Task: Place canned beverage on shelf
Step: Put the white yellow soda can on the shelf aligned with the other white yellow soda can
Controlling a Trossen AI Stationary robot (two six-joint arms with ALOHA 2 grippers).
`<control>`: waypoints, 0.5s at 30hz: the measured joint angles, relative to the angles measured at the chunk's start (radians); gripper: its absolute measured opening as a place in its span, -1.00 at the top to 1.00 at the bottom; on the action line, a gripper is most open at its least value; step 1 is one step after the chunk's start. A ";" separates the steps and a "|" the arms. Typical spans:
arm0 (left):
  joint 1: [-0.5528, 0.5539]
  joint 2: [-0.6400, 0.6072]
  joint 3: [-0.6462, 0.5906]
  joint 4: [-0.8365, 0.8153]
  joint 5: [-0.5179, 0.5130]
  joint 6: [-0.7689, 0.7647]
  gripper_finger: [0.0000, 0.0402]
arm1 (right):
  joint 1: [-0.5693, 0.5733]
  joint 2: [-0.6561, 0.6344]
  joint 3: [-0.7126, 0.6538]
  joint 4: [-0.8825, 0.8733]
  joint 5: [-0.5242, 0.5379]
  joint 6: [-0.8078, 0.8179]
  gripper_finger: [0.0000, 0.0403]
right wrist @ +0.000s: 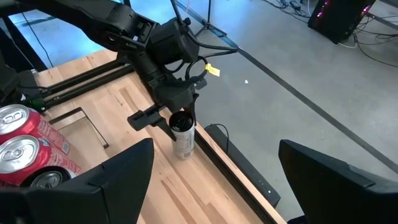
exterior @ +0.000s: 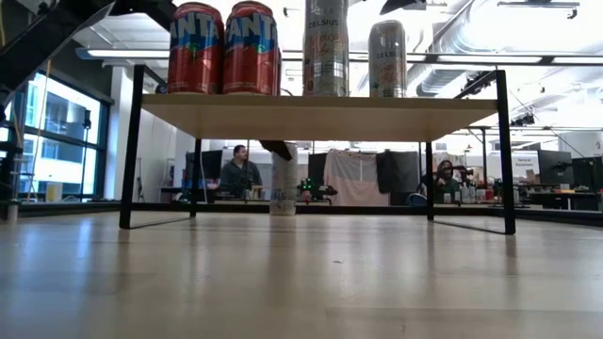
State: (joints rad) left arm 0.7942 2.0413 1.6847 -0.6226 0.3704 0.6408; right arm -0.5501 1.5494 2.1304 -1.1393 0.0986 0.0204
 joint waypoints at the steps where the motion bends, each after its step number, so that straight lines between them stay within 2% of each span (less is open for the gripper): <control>1: -0.002 -0.005 -0.001 -0.003 -0.007 -0.007 -0.21 | 0.000 0.000 0.000 0.000 0.000 -0.001 -0.64; 9: -0.022 -0.076 -0.001 -0.004 -0.081 -0.063 -0.21 | 0.000 0.000 0.000 0.000 0.000 -0.002 -0.64; 15: -0.039 -0.136 -0.001 -0.002 -0.081 -0.147 -0.21 | 0.000 0.000 0.000 0.000 0.000 -0.036 -0.64</control>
State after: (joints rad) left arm 0.7557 1.9057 1.6836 -0.6243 0.2897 0.4941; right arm -0.5503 1.5490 2.1304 -1.1389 0.0990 -0.0155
